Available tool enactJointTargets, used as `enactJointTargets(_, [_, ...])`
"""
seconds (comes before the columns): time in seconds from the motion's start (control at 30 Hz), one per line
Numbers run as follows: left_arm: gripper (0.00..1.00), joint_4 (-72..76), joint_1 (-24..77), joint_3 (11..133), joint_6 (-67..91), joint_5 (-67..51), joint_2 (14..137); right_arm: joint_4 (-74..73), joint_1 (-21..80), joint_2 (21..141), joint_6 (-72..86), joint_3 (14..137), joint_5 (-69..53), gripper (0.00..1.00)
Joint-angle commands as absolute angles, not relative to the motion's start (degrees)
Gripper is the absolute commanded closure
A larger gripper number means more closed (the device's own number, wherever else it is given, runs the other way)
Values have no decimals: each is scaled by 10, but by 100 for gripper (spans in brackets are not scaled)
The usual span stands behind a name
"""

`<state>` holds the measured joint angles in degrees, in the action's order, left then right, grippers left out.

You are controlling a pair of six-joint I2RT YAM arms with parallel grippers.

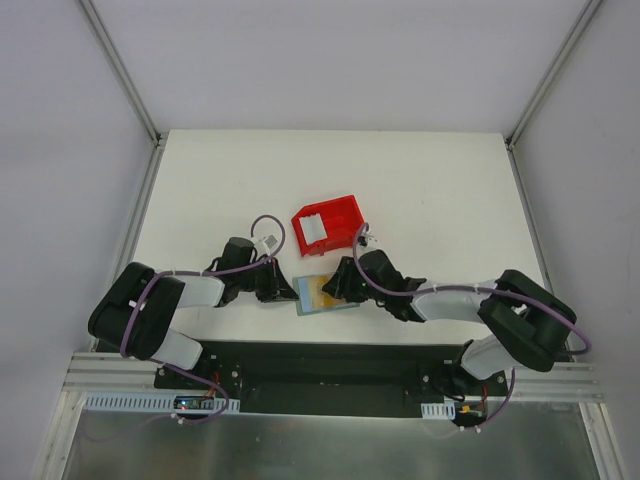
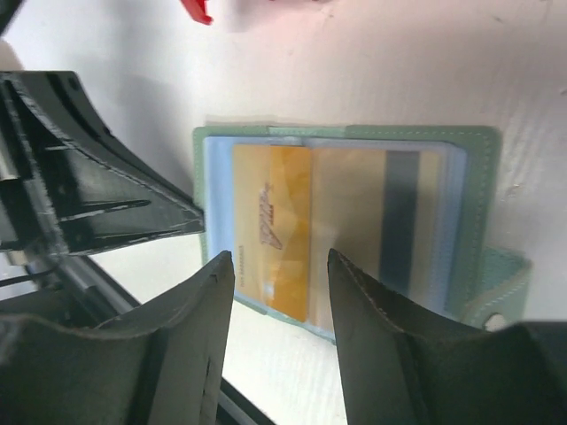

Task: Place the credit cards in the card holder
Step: Insert the credit card into the card holder.

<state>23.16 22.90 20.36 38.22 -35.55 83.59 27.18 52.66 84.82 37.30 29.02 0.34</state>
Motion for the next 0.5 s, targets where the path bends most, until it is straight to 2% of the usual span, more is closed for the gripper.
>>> enactJointTargets(0.0, [100, 185, 233, 192, 362, -321, 843, 168, 533, 849, 322, 323, 31, 51])
enactJointTargets(0.47, [100, 187, 233, 197, 363, -325, 845, 164, 563, 931, 295, 413, -26, 61])
